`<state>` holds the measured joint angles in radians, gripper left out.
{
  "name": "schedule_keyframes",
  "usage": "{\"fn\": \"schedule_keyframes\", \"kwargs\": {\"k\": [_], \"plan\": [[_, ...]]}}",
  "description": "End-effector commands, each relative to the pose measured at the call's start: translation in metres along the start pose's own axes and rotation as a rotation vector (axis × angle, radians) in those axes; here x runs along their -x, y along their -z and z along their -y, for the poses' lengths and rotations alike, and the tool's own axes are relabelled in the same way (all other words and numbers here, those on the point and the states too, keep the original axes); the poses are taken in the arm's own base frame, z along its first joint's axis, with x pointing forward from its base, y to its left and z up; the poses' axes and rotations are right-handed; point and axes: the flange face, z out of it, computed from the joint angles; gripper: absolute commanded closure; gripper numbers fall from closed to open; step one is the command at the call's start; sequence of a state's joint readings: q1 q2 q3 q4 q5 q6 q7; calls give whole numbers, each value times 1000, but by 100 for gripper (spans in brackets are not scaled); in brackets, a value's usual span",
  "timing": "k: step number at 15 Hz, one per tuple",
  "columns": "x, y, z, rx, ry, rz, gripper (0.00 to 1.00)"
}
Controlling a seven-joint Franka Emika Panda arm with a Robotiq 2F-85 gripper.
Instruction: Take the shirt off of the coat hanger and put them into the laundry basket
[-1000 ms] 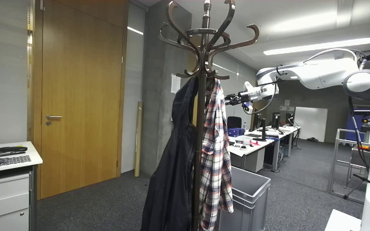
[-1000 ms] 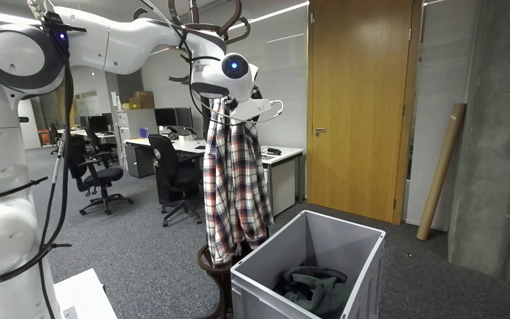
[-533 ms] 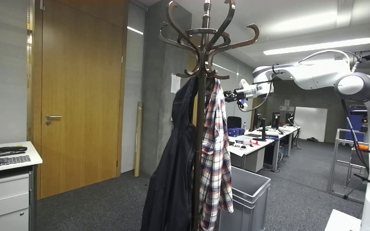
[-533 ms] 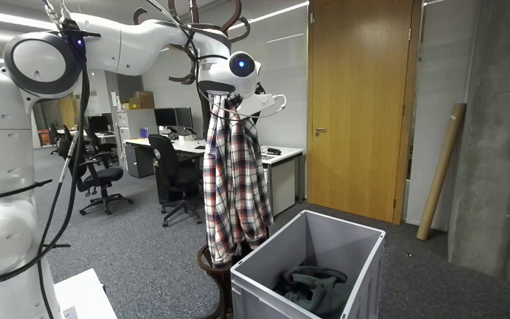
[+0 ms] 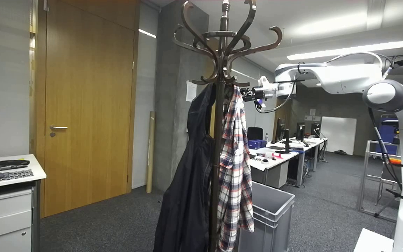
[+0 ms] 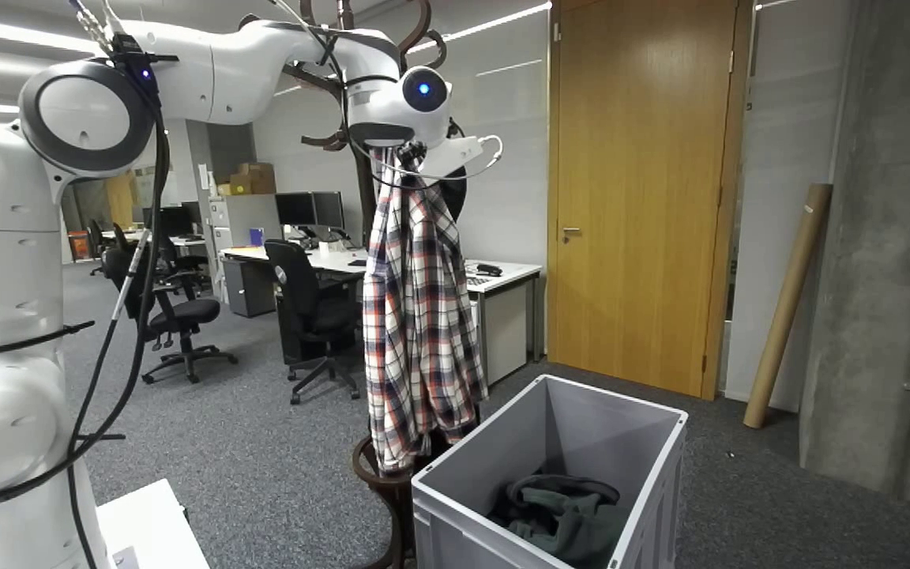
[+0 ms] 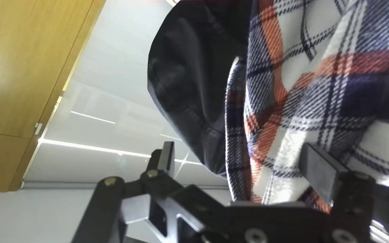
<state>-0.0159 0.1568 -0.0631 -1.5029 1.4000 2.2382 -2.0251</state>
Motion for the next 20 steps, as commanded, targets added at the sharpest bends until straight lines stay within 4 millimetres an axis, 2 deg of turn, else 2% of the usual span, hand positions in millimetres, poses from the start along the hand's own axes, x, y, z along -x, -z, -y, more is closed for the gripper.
{"fn": "schedule_keyframes", "kwargs": {"k": [1, 6, 12, 16, 20], "plan": [[-11, -2, -11, -17, 42, -25, 0], [-9, 18, -22, 15, 64, 56, 0], [-7, 60, -32, 62, -64, 364, 0], [-20, 75, -34, 57, -206, 399, 0], [-32, 76, -23, -4, -311, 373, 0]]}}
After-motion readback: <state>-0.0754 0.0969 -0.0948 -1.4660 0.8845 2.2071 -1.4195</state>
